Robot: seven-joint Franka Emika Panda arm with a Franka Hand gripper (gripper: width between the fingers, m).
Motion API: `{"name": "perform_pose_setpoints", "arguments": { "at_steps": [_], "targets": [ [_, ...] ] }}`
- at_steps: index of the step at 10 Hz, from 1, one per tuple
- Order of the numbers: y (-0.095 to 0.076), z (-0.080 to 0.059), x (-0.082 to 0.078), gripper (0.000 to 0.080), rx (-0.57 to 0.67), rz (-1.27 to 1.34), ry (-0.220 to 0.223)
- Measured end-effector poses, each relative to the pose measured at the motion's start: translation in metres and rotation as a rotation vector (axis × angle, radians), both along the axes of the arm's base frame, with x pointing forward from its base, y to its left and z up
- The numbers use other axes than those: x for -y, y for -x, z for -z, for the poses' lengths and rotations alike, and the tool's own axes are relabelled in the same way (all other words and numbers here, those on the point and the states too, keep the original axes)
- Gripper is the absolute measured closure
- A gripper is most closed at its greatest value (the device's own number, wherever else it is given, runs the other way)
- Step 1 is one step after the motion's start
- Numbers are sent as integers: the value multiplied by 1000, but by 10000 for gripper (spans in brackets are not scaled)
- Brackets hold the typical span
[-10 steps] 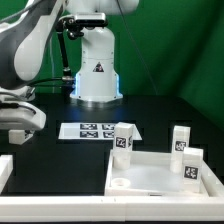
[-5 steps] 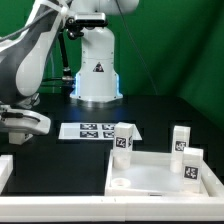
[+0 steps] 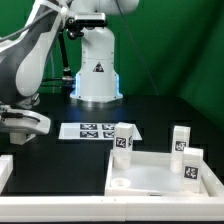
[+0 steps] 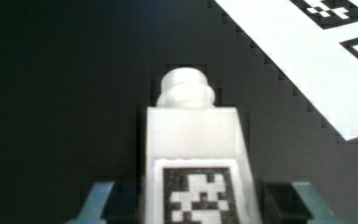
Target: Assemble square table
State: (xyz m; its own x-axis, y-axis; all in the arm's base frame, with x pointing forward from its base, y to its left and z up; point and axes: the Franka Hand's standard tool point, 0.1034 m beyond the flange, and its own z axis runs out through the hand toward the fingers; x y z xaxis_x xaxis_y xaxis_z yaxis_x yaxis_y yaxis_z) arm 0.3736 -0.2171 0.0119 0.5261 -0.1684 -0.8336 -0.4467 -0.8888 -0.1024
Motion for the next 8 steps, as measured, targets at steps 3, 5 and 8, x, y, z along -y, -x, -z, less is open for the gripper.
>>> {"name": "perform_pose_setpoints", "arguments": {
  "at_steps": [3, 5, 8],
  "targets": [
    [0, 0, 0, 514, 0, 0, 0],
    [-19, -16, -5, 512, 27, -25, -3],
    [-67, -71, -27, 511, 177, -195, -3]
  ]
}}
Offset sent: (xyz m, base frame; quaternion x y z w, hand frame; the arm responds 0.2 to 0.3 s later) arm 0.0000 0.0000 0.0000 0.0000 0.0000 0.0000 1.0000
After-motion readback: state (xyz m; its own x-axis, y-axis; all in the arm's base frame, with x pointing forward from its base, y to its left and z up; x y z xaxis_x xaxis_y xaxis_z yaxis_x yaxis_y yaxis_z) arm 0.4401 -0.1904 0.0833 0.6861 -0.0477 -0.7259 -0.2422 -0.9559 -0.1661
